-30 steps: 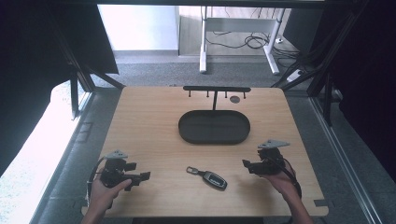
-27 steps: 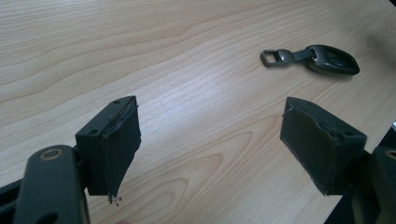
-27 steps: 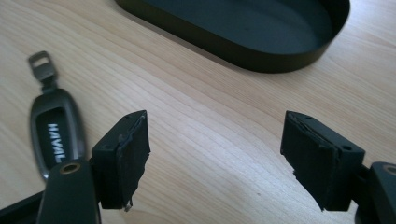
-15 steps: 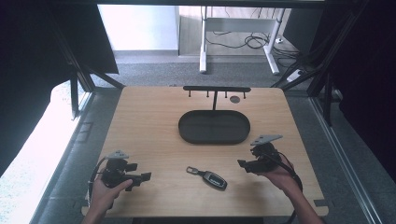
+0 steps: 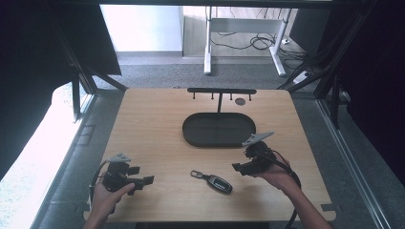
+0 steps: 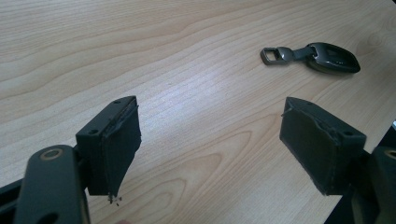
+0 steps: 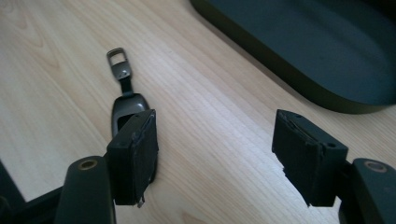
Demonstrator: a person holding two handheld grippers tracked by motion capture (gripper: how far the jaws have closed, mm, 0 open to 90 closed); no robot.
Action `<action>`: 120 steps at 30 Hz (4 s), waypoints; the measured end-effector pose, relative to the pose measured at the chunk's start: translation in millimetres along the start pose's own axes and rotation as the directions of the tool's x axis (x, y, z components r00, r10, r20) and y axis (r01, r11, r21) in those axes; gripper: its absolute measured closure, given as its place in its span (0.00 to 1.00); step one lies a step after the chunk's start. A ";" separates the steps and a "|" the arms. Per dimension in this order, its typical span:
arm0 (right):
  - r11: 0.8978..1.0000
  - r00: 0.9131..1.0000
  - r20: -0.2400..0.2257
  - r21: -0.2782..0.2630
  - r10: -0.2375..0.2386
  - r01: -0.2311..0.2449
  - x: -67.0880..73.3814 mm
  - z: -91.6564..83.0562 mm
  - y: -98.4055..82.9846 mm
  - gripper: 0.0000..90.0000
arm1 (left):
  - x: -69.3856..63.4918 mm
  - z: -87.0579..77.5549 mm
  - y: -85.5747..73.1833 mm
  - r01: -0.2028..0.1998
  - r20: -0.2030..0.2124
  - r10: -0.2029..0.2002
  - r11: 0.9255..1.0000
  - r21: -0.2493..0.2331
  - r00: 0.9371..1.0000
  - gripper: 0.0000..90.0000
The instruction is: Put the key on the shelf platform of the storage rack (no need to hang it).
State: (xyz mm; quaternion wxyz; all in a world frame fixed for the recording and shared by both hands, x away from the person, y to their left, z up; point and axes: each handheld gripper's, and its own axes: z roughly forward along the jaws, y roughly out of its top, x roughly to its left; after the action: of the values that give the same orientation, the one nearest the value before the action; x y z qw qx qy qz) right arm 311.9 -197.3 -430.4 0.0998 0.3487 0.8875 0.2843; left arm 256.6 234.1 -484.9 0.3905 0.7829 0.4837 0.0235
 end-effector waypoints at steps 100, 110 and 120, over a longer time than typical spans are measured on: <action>0.988 0.983 -0.166 0.121 -0.073 0.094 36.4 43.8 43.6 0.55 | -2.0 -3.6 1.0 -0.008 -0.009 0.008 1.000 -0.017 1.000 0.23; 0.992 0.987 -0.147 0.090 -0.069 0.083 28.6 34.4 56.1 0.55 | -1.9 -3.5 0.9 -0.006 -0.009 0.006 1.000 -0.018 1.000 0.23; 0.994 0.991 -0.121 0.080 -0.058 0.068 18.0 31.4 69.7 0.55 | -1.4 -3.3 0.9 -0.004 -0.008 0.004 1.000 -0.016 1.000 0.23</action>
State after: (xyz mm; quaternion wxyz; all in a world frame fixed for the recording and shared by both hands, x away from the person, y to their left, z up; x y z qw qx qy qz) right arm 349.6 -130.1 -415.7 0.0410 0.3070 0.9136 0.2637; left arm 255.2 234.8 -481.6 0.3948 0.7807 0.4834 0.0314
